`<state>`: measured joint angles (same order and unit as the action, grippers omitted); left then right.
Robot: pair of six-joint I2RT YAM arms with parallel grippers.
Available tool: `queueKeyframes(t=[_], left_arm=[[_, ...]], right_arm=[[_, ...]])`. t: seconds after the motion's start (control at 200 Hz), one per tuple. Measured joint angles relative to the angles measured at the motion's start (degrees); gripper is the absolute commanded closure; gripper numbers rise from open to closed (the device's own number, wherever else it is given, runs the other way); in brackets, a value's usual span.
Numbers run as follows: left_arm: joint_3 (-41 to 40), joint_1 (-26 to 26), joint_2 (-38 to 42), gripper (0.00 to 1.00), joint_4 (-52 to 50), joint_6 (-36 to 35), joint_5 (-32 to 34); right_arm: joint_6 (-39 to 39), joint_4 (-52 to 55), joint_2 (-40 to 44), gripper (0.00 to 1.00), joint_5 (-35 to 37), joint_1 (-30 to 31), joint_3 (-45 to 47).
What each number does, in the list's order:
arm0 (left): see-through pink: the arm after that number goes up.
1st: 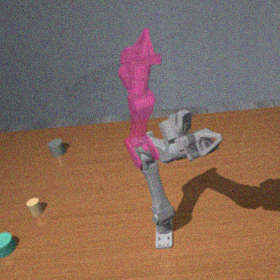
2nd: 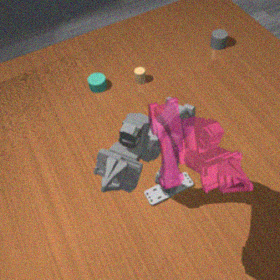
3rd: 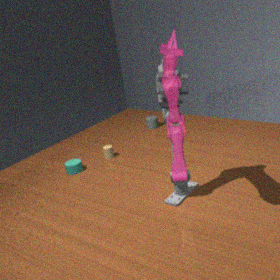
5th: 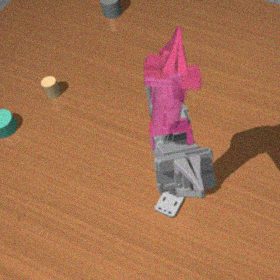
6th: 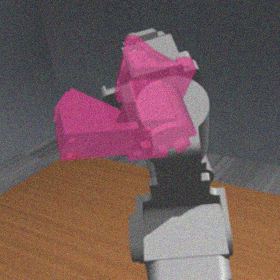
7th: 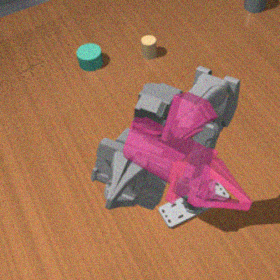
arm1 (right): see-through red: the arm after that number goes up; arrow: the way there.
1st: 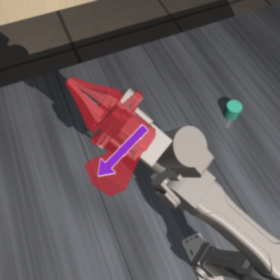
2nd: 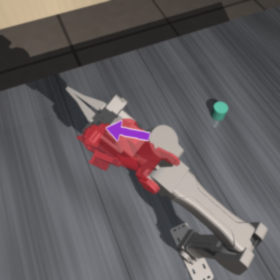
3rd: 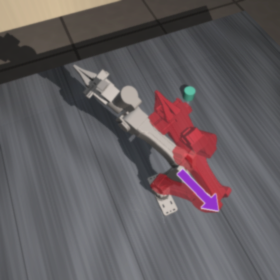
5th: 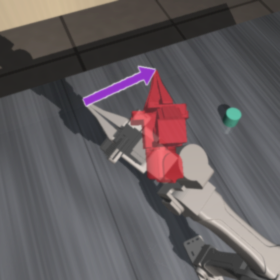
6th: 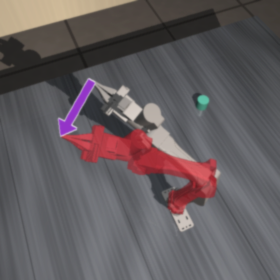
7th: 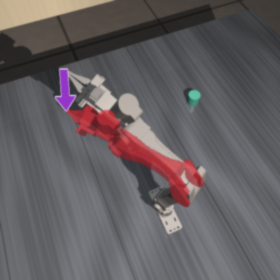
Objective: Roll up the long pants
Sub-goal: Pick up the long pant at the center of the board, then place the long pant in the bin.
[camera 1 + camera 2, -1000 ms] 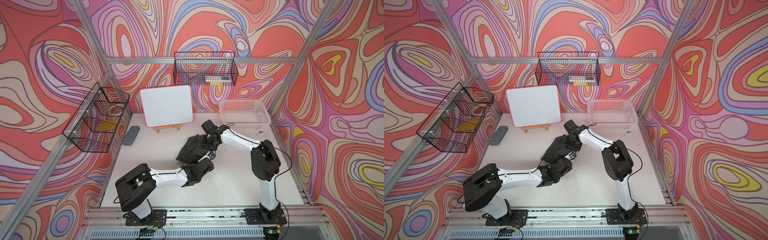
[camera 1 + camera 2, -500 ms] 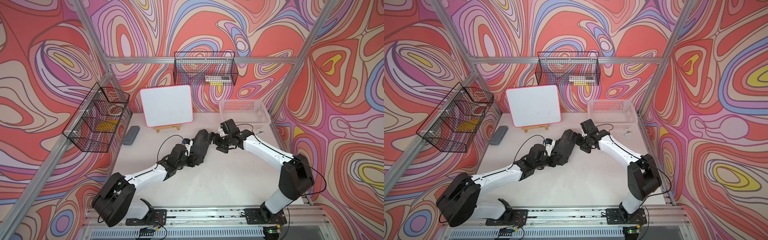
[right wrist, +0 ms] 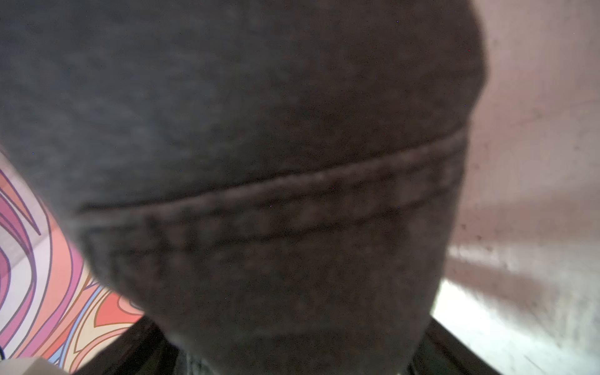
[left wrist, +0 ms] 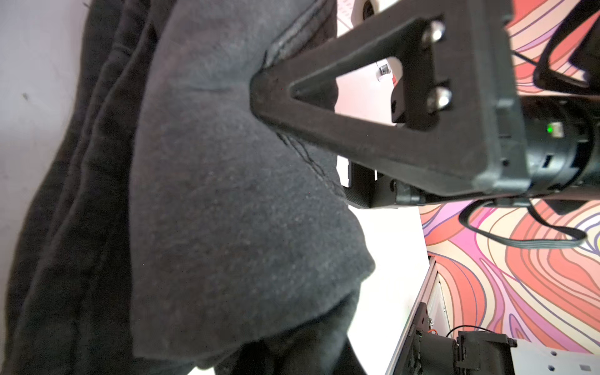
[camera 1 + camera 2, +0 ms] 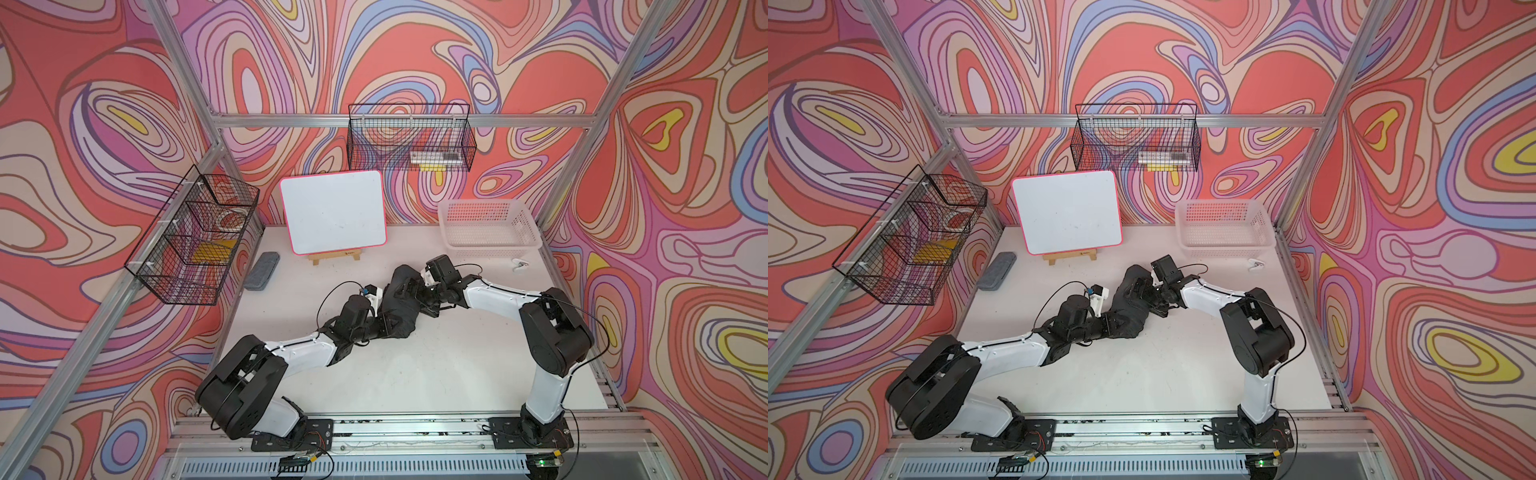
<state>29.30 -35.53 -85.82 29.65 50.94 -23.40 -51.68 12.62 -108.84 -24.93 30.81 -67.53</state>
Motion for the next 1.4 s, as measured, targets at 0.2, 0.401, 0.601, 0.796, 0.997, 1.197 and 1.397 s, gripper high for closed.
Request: queueKeyframes(t=[0.2, 0.401, 0.601, 0.796, 0.997, 1.197, 1.397], left_arm=[[-1.7, 0.33, -6.49, 1.0, 11.54, 3.76, -1.36], [-1.25, 0.63, -6.78, 0.06, 10.93, 3.37, -0.76], [9.31, -1.95, 5.49, 0.01, -21.16, -8.26, 2.69], [30.58, -1.46, 17.18, 0.01, -52.33, -20.15, 16.76], [36.96, 4.63, 24.22, 0.01, -61.94, -24.41, 25.64], [35.3, 4.83, 19.87, 0.01, -66.05, -24.83, 27.06], [35.06, 4.83, 19.19, 0.01, -66.84, -24.79, 27.23]], right_arm=[[-0.2, -2.91, -4.35, 0.21, -0.83, 0.92, -2.49], [2.8, -2.84, -6.4, 0.96, -1.31, 1.03, -4.42], [6.97, 4.33, -6.47, 1.0, 2.05, 2.43, -9.97], [15.04, 17.22, -6.47, 1.0, 5.33, 0.15, -22.36], [22.05, 22.16, -6.47, 1.0, 5.33, -8.5, -34.56], [23.23, 16.9, -5.99, 1.0, 2.12, -20.22, -39.36], [19.61, 8.39, -7.04, 1.0, -2.82, -31.93, -38.01]])
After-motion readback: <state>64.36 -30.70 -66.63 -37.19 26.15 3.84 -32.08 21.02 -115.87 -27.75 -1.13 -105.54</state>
